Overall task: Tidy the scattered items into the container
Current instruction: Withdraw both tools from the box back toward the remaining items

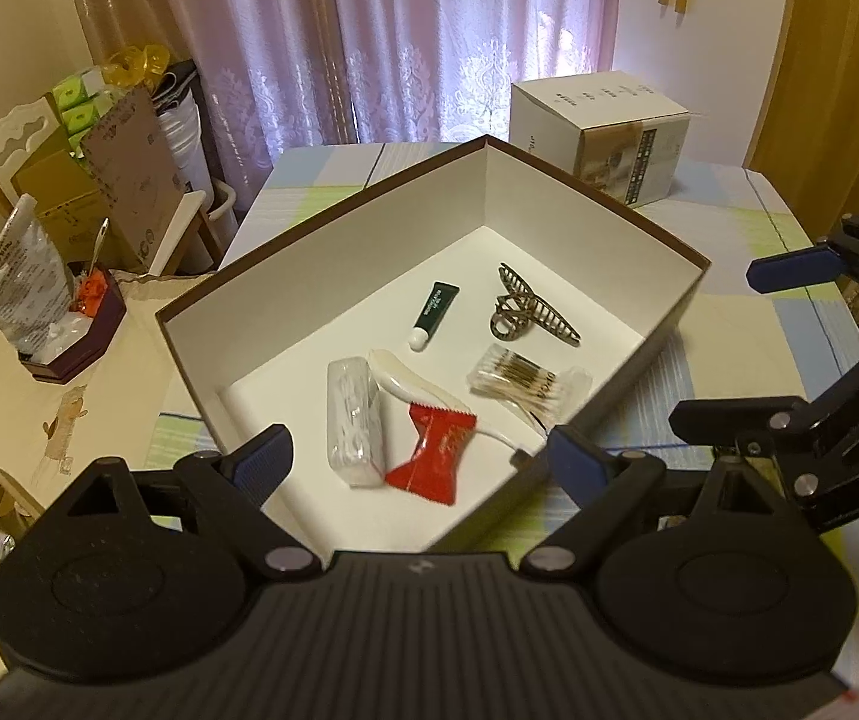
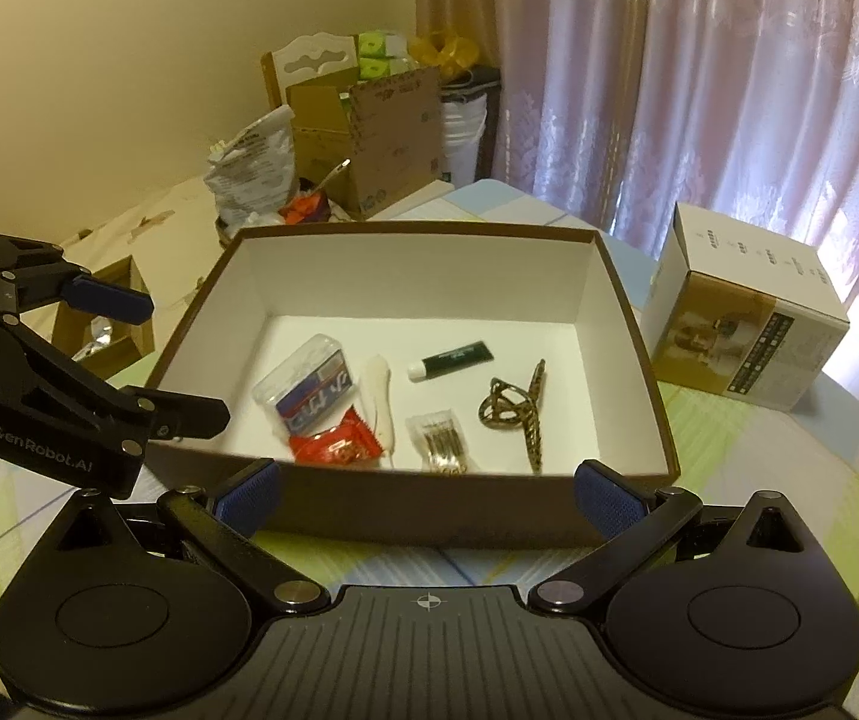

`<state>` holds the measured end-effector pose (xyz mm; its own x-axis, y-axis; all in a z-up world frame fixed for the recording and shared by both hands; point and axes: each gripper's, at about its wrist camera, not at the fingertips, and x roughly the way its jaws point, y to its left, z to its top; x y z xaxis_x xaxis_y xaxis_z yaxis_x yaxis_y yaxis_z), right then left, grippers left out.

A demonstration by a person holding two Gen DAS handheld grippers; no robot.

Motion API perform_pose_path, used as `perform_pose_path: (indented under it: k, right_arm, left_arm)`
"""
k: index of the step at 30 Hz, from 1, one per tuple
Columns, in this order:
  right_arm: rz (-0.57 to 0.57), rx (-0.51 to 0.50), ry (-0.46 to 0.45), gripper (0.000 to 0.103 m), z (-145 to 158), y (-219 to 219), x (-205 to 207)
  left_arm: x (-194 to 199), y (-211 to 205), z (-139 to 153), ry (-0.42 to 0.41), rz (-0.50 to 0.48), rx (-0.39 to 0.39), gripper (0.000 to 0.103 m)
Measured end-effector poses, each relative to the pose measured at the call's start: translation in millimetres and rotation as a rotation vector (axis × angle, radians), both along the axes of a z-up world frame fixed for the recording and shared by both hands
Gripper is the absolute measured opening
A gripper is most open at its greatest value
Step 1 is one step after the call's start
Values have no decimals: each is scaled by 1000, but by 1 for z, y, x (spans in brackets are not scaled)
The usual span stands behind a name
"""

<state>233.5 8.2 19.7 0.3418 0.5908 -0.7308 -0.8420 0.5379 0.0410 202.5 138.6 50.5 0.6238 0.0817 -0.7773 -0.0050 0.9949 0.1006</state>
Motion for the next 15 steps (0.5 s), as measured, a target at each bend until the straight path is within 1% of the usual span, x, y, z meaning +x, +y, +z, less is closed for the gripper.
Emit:
perform_pose_path:
  k: [15]
  right_arm:
    - [41,40,-15,101,21,-36,-44]
  left_arm:
    - [-58,-32,17,-29,29,1,91]
